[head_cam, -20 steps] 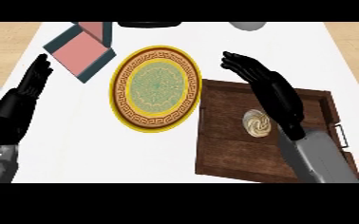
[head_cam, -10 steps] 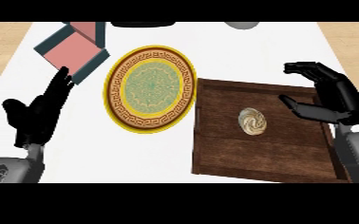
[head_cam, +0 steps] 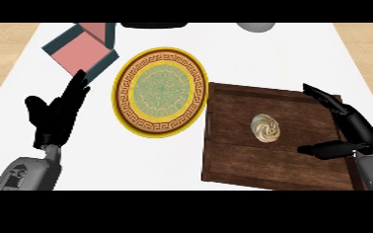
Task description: Pick the cupcake from the tray and place it in the plate
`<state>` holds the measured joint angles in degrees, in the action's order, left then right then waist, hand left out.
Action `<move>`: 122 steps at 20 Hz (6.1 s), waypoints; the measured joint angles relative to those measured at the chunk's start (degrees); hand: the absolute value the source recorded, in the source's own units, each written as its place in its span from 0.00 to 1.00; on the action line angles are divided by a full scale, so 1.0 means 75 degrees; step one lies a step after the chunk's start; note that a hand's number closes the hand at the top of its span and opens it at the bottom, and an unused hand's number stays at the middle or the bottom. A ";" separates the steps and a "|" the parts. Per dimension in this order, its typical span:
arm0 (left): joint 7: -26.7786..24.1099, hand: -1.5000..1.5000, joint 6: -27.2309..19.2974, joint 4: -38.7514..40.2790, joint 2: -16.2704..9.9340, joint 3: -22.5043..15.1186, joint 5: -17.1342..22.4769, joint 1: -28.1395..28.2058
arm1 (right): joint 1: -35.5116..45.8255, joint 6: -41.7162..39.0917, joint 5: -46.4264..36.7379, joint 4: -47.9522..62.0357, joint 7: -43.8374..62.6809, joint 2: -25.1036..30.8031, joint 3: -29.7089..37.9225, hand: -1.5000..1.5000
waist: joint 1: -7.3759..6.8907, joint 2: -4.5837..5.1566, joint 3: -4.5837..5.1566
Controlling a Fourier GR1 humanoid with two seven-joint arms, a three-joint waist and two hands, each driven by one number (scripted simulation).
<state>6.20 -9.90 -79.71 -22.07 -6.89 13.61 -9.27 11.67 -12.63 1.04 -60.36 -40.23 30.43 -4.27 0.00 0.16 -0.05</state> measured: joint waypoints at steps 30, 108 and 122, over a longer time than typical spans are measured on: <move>0.0334 0.50 0.0580 0.0038 0.0551 0.0706 -0.0679 -0.0127 | 0.0429 -0.0768 -0.3918 -0.1620 0.3753 -0.0040 -0.1306 0.00 | -0.0017 -0.0022 0.0007; 0.0412 0.50 0.1206 -0.0094 0.1331 0.1095 -0.1486 -0.0223 | 0.6213 0.6649 -0.4862 0.1358 1.1751 -0.4051 -0.6163 1.00 | -0.0396 0.0066 0.0009; 0.0596 0.50 0.1144 -0.0061 0.1374 0.1166 -0.1557 -0.0425 | 0.5877 0.7159 -0.2334 0.2101 0.7732 -0.4056 -0.5389 0.00 | -0.0350 0.0068 -0.0001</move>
<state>10.67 -1.32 -80.17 -11.76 1.86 1.93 -12.45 55.75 41.06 -16.46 -44.60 17.76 0.01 -44.69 -2.63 0.67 -0.05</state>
